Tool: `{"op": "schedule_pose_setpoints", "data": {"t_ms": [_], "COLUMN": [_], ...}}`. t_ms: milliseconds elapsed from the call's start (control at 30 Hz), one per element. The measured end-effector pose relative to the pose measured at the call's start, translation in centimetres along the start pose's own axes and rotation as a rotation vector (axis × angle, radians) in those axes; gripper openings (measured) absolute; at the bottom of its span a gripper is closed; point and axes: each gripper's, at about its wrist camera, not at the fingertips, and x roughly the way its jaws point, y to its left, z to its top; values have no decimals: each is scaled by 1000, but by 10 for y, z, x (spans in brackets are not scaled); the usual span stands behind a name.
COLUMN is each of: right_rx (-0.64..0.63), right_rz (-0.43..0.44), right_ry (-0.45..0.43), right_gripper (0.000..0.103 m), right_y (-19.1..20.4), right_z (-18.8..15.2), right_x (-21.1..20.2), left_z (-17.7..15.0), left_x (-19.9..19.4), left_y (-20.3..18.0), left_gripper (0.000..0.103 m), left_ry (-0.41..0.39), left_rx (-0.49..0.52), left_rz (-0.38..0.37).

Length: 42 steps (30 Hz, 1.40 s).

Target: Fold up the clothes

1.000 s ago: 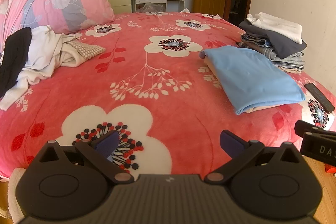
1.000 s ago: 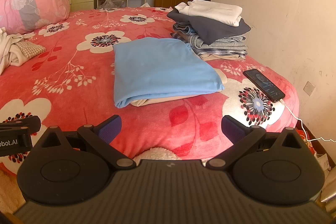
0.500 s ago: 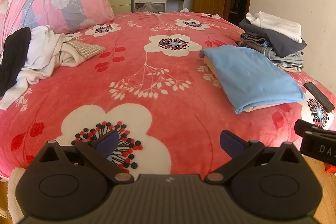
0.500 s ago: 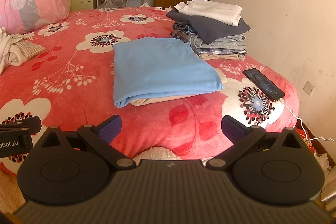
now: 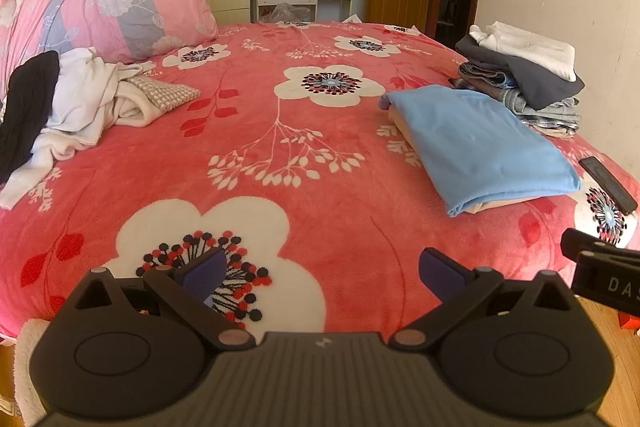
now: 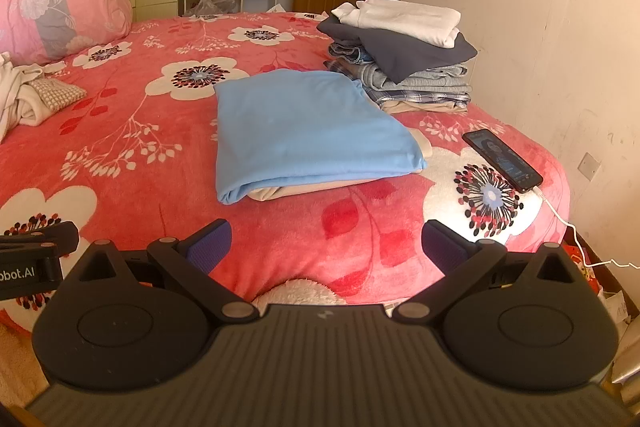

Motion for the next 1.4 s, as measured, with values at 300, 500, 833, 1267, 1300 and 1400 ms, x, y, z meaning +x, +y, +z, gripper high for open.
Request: {"op": "schedule_pose_setpoints", "data": {"t_ms": [300, 500, 833, 1267, 1300, 1400], "right_rx": [-3, -3, -7, -6, -6, -5], "right_rz": [4, 3, 3, 3, 3, 2], "right_ry": [-2, -1, -1, 4, 4, 5], "right_gripper": [102, 102, 102, 102, 102, 102], "right_y": [1, 3, 5, 6, 6, 6], "right_z": [1, 1, 2, 1, 1, 0], "right_x": [0, 0, 0, 1, 1, 1], "left_z": [1, 1, 1, 1, 1, 0], "left_x": [0, 0, 0, 1, 1, 1], "left_y": [0, 0, -1, 1, 1, 1], "left_gripper": [103, 103, 103, 103, 103, 103], "left_ry": [-2, -2, -3, 2, 3, 4], "left_rx": [-3, -6, -8, -8, -8, -8], "left_rz": [2, 3, 7, 7, 7, 7]}}
